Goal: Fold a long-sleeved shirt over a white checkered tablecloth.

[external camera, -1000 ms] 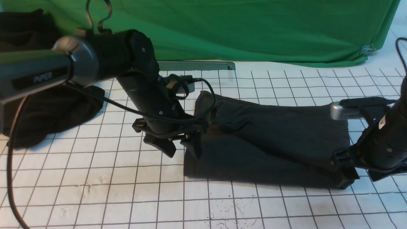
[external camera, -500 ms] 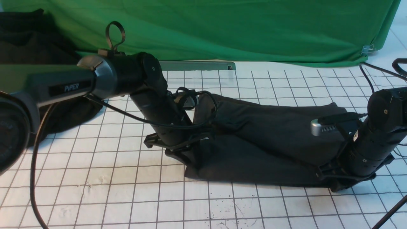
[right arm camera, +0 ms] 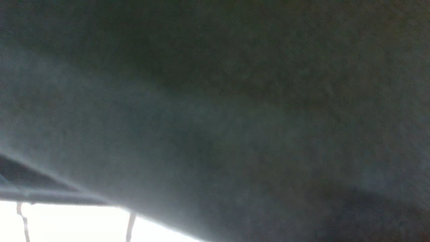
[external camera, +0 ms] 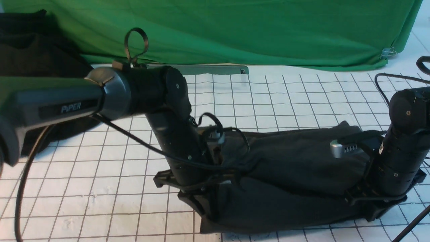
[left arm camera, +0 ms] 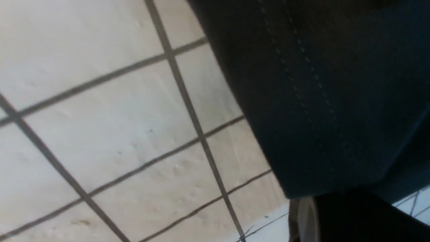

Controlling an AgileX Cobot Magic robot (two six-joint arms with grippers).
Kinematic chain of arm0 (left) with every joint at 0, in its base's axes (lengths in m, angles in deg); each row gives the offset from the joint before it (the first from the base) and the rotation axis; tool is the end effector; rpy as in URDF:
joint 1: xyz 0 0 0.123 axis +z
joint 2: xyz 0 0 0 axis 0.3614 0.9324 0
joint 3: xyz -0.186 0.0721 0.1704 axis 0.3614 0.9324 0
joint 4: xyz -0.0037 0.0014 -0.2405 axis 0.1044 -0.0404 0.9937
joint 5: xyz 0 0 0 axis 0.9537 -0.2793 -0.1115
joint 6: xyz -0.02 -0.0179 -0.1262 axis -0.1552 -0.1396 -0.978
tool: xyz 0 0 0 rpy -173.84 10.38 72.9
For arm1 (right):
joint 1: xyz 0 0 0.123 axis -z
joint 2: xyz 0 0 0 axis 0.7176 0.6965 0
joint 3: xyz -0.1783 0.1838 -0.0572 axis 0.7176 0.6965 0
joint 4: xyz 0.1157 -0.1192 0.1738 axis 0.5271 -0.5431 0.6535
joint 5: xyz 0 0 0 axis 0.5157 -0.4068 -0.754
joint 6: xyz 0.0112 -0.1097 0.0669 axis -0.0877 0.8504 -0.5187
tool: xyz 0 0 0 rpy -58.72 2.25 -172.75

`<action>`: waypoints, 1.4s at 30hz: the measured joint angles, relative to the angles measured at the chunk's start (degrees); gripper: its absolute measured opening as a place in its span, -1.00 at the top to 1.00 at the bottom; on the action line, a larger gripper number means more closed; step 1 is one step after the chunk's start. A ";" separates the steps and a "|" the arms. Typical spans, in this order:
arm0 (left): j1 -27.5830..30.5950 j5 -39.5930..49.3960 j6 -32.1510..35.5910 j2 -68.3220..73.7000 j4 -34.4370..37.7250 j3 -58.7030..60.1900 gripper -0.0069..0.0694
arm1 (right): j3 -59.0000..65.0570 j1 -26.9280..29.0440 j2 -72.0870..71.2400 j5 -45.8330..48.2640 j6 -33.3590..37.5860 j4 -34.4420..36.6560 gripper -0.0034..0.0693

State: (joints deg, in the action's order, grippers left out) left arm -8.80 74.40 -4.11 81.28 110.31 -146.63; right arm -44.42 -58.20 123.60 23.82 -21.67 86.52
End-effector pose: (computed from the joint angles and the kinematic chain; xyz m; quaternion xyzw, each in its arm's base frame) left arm 0.2786 -0.2175 0.1229 -0.1326 -0.9718 0.1723 0.0914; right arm 0.2790 0.0640 0.1088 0.1328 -0.9904 -0.0077 0.0381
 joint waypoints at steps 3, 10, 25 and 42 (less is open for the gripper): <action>-0.41 -1.27 -0.98 0.00 -0.54 0.84 0.76 | 0.05 0.00 0.00 0.68 -0.81 0.12 0.68; -0.59 -2.33 -2.49 0.00 -1.80 1.13 0.76 | 0.05 -0.76 0.00 2.50 -1.83 0.14 0.68; -0.64 -2.50 -2.60 0.00 -3.86 1.13 0.76 | 0.05 -4.55 0.00 4.64 -4.70 -2.08 0.59; -0.71 -2.25 -3.56 -2.05 -6.33 1.13 0.76 | 0.05 -4.69 0.00 4.78 -5.99 -2.35 0.40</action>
State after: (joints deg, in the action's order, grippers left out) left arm -9.51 72.15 -7.67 79.23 103.97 -145.50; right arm -44.37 -62.89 123.60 28.60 -27.66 84.17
